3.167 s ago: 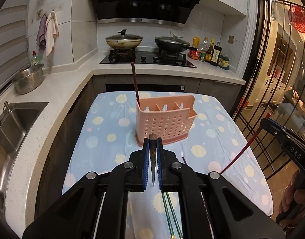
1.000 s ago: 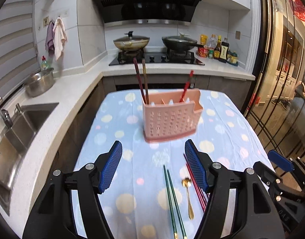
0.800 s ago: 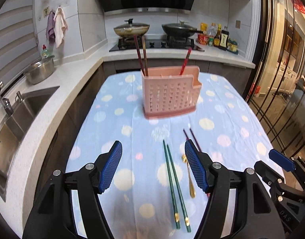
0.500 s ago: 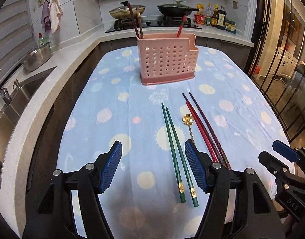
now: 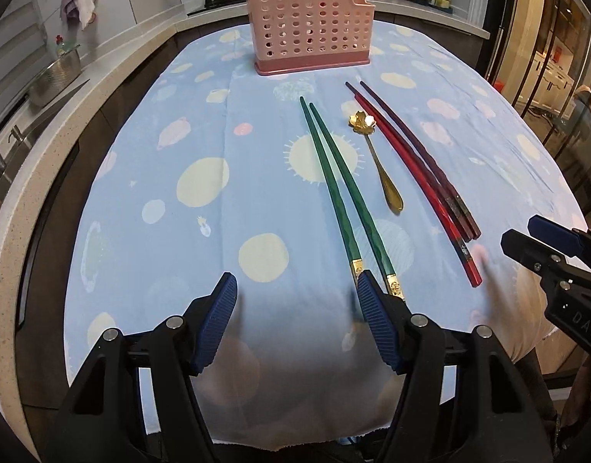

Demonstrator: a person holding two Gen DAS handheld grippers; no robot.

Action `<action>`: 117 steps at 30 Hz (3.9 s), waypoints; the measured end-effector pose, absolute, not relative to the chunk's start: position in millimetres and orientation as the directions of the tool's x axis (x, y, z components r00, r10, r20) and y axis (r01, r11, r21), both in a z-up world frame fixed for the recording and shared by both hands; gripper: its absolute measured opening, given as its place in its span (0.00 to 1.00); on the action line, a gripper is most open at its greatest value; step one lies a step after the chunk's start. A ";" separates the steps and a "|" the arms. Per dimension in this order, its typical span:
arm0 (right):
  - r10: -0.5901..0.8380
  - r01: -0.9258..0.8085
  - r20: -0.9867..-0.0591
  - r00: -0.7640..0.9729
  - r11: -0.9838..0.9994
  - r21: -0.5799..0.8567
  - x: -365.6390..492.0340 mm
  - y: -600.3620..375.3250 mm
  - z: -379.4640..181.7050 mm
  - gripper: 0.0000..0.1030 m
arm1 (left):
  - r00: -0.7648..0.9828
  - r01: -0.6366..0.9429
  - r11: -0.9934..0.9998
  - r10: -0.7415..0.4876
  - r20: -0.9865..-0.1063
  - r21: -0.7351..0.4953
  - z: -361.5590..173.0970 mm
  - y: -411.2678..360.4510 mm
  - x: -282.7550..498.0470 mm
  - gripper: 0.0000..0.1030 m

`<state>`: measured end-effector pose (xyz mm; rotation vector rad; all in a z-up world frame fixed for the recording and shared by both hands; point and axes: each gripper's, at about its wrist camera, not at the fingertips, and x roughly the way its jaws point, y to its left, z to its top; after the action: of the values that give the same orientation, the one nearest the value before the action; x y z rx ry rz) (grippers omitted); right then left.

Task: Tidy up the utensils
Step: 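Grasp a green chopstick with the left tool while the right grasps a dark red chopstick, then lift and carry both chopsticks up over the pink holder, then open both tools to drop the chopsticks into the pink holder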

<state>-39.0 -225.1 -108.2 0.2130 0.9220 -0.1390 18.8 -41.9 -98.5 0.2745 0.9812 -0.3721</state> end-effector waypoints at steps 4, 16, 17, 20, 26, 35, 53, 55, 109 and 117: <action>-0.027 0.196 -0.807 0.590 0.974 0.111 -33.2 -220.2 -114.5 0.42 | 0.485 0.442 0.896 -0.194 -0.853 0.047 -104.0 -43.7 18.0 0.57; -0.035 0.194 -0.823 0.567 0.977 0.092 -18.1 -219.9 -127.3 0.30 | 0.453 0.460 0.888 -0.226 -0.862 0.010 -112.4 -46.9 20.8 0.57; -0.038 0.193 -0.823 0.566 0.977 0.088 -17.0 -220.0 -128.3 0.30 | 0.450 0.462 0.887 -0.228 -0.864 0.007 -112.8 -47.3 20.9 0.57; -0.047 0.193 -0.822 0.568 0.978 0.078 -14.2 -220.3 -129.6 0.29 | 0.434 0.467 0.884 -0.227 -0.872 0.003 -117.1 -49.8 21.0 0.56; -0.053 0.189 -0.819 0.572 0.980 0.069 -6.1 -219.5 -129.6 0.29 | 0.444 0.466 0.885 -0.224 -0.868 0.010 -118.0 -51.3 23.3 0.55; -0.049 0.165 -0.811 0.583 0.985 0.059 2.9 -214.6 -129.5 0.07 | 0.431 0.478 0.878 -0.259 -0.865 -0.025 -114.5 -47.3 25.5 0.10; -0.036 0.177 -0.664 0.747 0.973 0.146 -20.3 -236.4 -27.6 0.07 | 0.530 0.444 0.890 -0.352 -0.772 -0.102 -24.4 -26.1 39.3 0.07; -0.034 0.174 -0.643 0.765 0.972 0.156 -14.5 -241.6 -13.3 0.06 | 0.557 0.447 0.889 -0.364 -0.747 -0.100 -9.5 -27.9 45.8 0.07; 0.026 0.091 -0.474 0.880 0.971 0.222 252.7 -280.5 97.0 0.07 | 0.773 0.420 0.906 -0.384 -0.505 -0.046 133.5 -112.8 280.7 0.07; -0.009 0.118 -0.444 0.896 0.969 0.219 222.2 -283.8 98.6 0.35 | 0.794 0.386 0.922 -0.352 -0.496 -0.036 131.5 -105.0 256.9 0.51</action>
<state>222.2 -283.8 98.6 0.2445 0.4565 -0.0669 256.9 -105.0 131.5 0.0681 0.5200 -0.3970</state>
